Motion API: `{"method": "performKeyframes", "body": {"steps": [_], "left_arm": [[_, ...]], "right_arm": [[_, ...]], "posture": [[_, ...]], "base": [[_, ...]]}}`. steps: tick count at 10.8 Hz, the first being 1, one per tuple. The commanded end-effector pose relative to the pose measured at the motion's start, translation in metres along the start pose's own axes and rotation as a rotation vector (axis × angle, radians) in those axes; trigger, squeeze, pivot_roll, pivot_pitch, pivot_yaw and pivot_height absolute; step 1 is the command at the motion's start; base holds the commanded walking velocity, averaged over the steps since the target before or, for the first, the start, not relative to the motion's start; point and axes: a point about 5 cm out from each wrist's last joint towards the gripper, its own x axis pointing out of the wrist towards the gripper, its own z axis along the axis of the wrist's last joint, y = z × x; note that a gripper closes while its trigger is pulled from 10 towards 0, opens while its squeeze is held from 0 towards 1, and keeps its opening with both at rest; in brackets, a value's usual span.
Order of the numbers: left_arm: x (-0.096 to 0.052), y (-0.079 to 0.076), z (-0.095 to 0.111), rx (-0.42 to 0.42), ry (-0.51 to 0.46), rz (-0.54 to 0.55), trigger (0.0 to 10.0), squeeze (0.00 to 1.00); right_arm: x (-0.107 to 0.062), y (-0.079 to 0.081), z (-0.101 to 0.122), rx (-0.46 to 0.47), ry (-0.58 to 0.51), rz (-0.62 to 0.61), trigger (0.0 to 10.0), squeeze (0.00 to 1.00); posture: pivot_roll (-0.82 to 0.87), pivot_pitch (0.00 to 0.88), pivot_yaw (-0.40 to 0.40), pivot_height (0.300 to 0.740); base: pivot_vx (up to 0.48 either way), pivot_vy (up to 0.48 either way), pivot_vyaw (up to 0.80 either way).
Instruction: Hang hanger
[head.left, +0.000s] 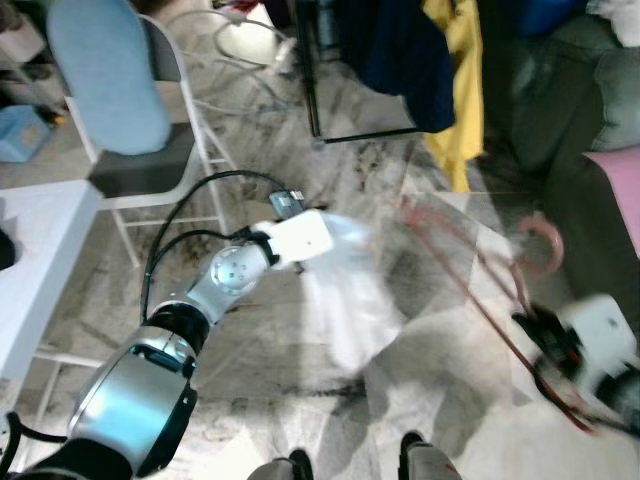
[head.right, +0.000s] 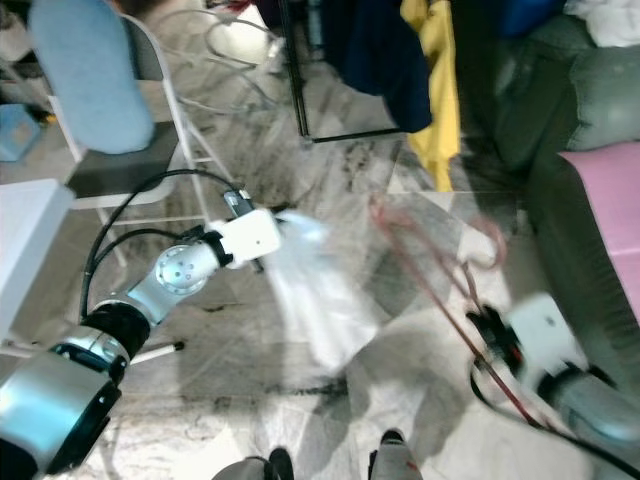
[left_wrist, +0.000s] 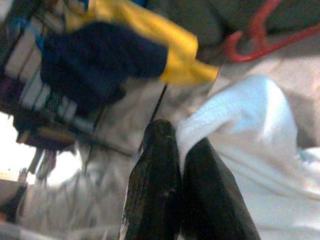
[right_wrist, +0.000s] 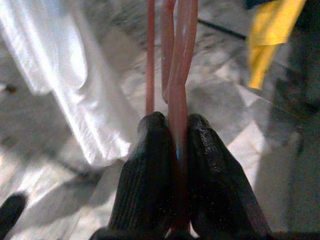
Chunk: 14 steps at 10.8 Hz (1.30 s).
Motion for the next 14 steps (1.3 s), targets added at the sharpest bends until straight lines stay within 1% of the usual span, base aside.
{"method": "performKeyframes", "body": {"steps": [1, 2, 4, 6, 9, 11, 14], "left_arm": [[0.000, 0.007, -0.003, 0.003, 0.031, 0.030, 10.0, 0.00], [0.003, 0.010, 0.002, 0.002, 0.020, 0.035, 10.0, 0.00], [0.007, 0.010, 0.008, 0.029, 0.000, 0.028, 10.0, 0.00], [0.006, 0.009, 0.002, 0.051, 0.040, 0.029, 10.0, 0.00], [0.009, 0.008, 0.008, 0.047, 0.010, 0.017, 10.0, 0.00], [0.010, 0.003, 0.012, 0.054, -0.016, -0.021, 10.0, 0.00], [0.010, -0.004, 0.022, 0.052, -0.118, -0.091, 10.0, 0.00]], "right_arm": [[0.001, 0.009, 0.010, -0.001, -0.035, 0.069, 10.0, 0.00], [-0.003, 0.014, 0.013, -0.003, -0.026, 0.130, 10.0, 0.00], [-0.005, 0.022, 0.014, 0.015, -0.018, 0.179, 10.0, 0.00], [-0.008, 0.032, 0.015, 0.029, -0.010, 0.223, 10.0, 0.00], [-0.007, 0.037, 0.015, 0.037, 0.001, 0.247, 10.0, 0.00], [-0.003, 0.039, 0.015, 0.029, 0.011, 0.260, 10.0, 0.00], [0.002, 0.035, 0.016, 0.000, 0.012, 0.255, 10.0, 0.00]], "posture": [[-0.24, 0.233, 0.175, 0.740], [-0.24, 0.232, 0.175, 0.740], [-0.25, 0.230, 0.180, 0.740], [-0.25, 0.236, 0.187, 0.740], [-0.25, 0.238, 0.188, 0.740], [-0.25, 0.234, 0.184, 0.740], [-0.24, 0.235, 0.184, 0.740]], "base": [[0.000, 0.000, 0.00], [0.000, 0.000, 0.00], [0.000, 0.000, 0.00], [0.000, 0.000, 0.00], [0.000, 0.000, 0.00], [0.000, 0.000, 0.00], [0.000, 0.000, 0.00]]}}
